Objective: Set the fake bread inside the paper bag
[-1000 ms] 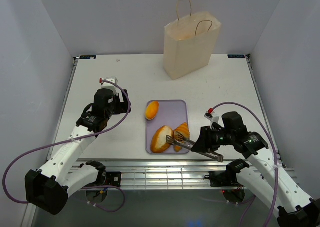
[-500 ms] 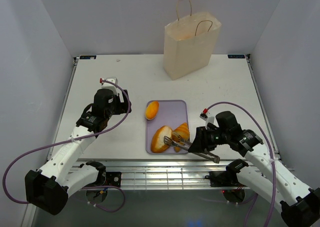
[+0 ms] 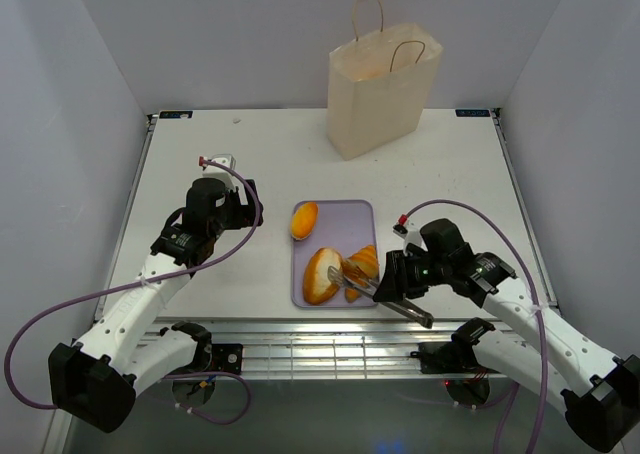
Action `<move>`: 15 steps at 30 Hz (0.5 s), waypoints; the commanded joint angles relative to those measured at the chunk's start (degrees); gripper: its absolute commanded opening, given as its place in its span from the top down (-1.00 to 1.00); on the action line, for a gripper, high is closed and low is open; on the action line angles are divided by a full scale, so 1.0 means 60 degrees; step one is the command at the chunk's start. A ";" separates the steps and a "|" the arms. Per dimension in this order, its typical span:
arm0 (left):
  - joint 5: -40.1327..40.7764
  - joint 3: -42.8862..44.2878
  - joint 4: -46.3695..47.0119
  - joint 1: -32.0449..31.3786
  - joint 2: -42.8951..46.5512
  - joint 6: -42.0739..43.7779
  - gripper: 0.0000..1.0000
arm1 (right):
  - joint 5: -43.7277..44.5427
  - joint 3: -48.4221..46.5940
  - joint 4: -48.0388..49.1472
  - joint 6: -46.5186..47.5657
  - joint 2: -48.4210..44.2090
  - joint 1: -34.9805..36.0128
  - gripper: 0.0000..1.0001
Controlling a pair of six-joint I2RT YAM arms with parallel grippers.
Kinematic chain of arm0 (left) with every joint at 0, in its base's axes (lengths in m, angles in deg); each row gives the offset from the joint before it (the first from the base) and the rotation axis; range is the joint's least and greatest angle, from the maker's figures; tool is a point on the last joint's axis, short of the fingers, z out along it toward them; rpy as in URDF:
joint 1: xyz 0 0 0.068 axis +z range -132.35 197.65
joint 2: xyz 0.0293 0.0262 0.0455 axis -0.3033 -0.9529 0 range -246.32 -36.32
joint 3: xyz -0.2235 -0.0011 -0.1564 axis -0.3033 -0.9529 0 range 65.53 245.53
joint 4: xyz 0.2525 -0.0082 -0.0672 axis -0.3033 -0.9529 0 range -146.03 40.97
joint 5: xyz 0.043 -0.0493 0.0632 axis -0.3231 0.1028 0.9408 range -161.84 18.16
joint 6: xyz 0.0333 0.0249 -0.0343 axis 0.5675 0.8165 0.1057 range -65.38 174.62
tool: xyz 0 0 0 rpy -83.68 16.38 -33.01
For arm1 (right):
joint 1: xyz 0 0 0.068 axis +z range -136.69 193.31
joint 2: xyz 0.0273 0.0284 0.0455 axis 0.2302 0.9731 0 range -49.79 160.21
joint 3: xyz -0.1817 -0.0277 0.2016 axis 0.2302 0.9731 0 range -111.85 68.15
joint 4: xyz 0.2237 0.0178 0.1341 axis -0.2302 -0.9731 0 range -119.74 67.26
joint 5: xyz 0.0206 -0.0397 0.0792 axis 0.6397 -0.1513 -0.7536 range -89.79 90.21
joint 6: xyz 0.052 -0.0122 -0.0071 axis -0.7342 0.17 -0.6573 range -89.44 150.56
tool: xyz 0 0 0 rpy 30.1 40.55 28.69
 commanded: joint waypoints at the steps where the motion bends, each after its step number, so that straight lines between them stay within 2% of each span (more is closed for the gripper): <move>1: -0.0165 0.0365 -0.0026 -0.0033 0.0281 -0.0047 -0.92 | 0.0378 -0.0472 0.0635 -0.0135 0.0148 0.0063 -0.04; 7: -0.0253 0.0351 -0.0011 -0.0033 0.0281 -0.0061 -0.92 | 0.0232 -0.0472 0.1045 -0.0164 0.0587 0.0063 0.04; 15: -0.0312 0.0336 -0.0011 -0.0033 0.0252 -0.0061 -0.92 | 0.0013 -0.0369 0.1529 -0.0165 0.1086 0.0063 0.24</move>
